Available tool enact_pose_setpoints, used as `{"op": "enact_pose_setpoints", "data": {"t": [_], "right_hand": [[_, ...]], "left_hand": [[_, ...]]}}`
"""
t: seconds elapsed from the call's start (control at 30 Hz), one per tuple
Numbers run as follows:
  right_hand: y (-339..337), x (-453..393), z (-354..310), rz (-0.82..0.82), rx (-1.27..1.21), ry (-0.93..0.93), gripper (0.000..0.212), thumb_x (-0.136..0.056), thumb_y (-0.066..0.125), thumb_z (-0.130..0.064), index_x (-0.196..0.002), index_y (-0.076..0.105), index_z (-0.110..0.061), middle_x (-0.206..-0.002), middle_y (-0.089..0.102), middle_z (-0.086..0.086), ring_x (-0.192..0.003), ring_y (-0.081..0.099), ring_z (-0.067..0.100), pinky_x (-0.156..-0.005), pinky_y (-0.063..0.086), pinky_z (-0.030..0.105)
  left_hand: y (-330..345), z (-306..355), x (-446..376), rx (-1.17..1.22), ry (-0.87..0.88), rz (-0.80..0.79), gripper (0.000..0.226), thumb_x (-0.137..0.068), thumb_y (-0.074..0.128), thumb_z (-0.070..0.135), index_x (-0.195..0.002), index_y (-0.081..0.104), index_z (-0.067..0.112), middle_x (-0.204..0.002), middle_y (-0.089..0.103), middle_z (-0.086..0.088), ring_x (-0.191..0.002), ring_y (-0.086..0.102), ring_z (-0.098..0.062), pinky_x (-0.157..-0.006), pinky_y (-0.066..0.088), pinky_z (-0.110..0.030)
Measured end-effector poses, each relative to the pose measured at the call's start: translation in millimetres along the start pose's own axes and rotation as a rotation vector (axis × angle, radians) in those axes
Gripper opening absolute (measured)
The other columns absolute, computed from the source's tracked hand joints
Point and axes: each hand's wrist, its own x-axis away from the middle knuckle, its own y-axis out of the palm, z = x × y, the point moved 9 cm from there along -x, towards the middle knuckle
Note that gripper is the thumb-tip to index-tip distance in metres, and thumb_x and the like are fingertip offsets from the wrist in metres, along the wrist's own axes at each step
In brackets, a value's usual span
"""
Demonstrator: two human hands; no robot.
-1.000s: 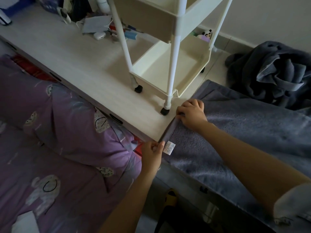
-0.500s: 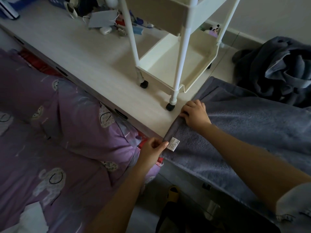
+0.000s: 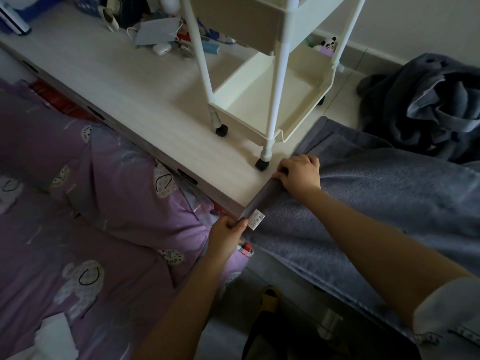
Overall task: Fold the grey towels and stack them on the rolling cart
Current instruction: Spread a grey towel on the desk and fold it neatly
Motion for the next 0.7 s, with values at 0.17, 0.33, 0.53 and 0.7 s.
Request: {"op": "enact_pose_setpoints", "data": {"t": [0.17, 0.33, 0.53, 0.7], "right_hand": [[1, 0, 6, -0.063, 0.027, -0.05, 0.029, -0.088, 0.053, -0.045, -0.097, 0.061, -0.019, -0.11, 0.058, 0.0, -0.116, 0.04, 0.024, -0.105, 0.013, 0.038], [-11, 0, 31, -0.104, 0.041, -0.092, 0.033, -0.091, 0.051, -0.041, -0.113, 0.058, -0.018, -0.127, 0.051, 0.0, -0.128, 0.03, 0.024, -0.109, 0.003, 0.039], [-24, -11, 49, -0.11, 0.068, -0.054, 0.036, -0.086, 0.055, -0.047, -0.111, 0.057, -0.022, -0.131, 0.045, 0.001, -0.132, 0.024, 0.026, -0.111, 0.003, 0.041], [-15, -16, 51, -0.169, 0.108, -0.027, 0.044, -0.084, 0.054, -0.054, -0.116, 0.055, -0.024, -0.135, 0.041, 0.001, -0.132, 0.024, 0.027, -0.112, 0.004, 0.044]], "left_hand": [[4, 6, -3, 0.018, 0.0, 0.021, 0.017, -0.085, 0.066, 0.014, -0.089, 0.052, 0.006, -0.069, 0.055, 0.004, -0.059, 0.05, -0.001, -0.05, 0.037, -0.004], [11, 30, 0, 0.066, 0.062, 0.005, 0.024, -0.084, 0.069, 0.023, -0.094, 0.049, 0.013, -0.077, 0.055, 0.01, -0.069, 0.051, 0.003, -0.055, 0.038, 0.0], [6, 47, 3, -0.065, 0.103, 0.059, 0.019, -0.085, 0.067, 0.018, -0.094, 0.05, 0.014, -0.084, 0.055, 0.005, -0.079, 0.054, -0.01, -0.062, 0.037, -0.009], [13, 93, 2, -0.337, 0.363, 0.233, 0.038, -0.077, 0.068, 0.008, -0.113, 0.056, 0.012, -0.113, 0.054, -0.004, -0.111, 0.048, -0.02, -0.091, 0.036, -0.025]]}}
